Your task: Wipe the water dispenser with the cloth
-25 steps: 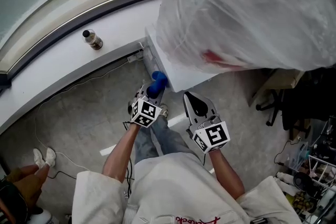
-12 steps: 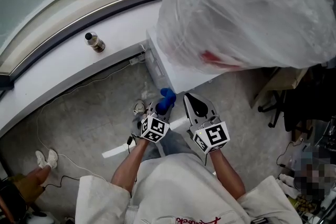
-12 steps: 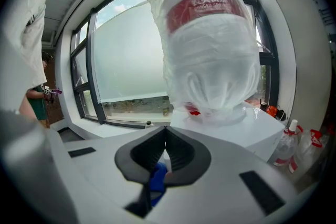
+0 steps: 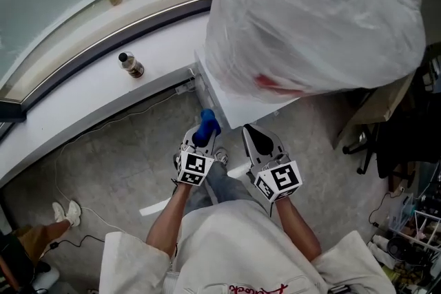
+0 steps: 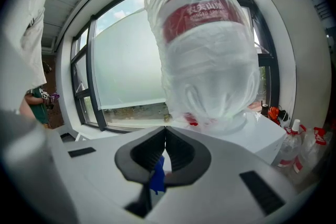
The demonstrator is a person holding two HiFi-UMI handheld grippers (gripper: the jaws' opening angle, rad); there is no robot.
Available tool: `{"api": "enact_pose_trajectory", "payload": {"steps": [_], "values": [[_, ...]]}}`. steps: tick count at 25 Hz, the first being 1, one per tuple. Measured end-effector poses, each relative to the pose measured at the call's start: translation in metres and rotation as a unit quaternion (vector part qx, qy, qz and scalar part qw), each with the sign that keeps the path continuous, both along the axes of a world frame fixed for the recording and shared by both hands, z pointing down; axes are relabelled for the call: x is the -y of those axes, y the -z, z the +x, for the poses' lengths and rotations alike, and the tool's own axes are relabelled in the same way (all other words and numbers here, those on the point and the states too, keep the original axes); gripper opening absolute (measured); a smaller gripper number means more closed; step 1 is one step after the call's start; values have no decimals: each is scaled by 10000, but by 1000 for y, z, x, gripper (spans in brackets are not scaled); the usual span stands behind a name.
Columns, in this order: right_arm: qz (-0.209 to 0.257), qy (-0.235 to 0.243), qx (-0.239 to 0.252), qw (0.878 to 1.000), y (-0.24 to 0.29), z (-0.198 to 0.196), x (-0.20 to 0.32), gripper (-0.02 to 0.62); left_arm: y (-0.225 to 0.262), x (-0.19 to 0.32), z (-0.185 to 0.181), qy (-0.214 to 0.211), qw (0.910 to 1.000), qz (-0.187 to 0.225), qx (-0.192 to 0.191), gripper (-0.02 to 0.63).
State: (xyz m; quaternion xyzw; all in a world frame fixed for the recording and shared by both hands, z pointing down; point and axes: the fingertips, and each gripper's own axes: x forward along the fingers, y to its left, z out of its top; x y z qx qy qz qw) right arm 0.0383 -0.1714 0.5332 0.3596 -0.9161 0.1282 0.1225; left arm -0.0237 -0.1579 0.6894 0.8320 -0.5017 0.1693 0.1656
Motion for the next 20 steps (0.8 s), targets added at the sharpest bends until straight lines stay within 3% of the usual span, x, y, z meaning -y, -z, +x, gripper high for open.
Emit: {"api": "enact_pose_trajectory", "payload": {"steps": [7, 11, 20], "values": [[291, -141, 92, 9994, 29, 18, 6, 15, 82, 11, -25, 213, 9982, 555, 116, 63], [611, -275, 243, 9975, 47, 22, 21, 15, 148, 30, -40, 220, 9929, 1151, 199, 63], [822, -682, 424, 9934, 83, 68, 20, 14, 232, 20, -17, 352, 9859, 1627, -153, 63]]}}
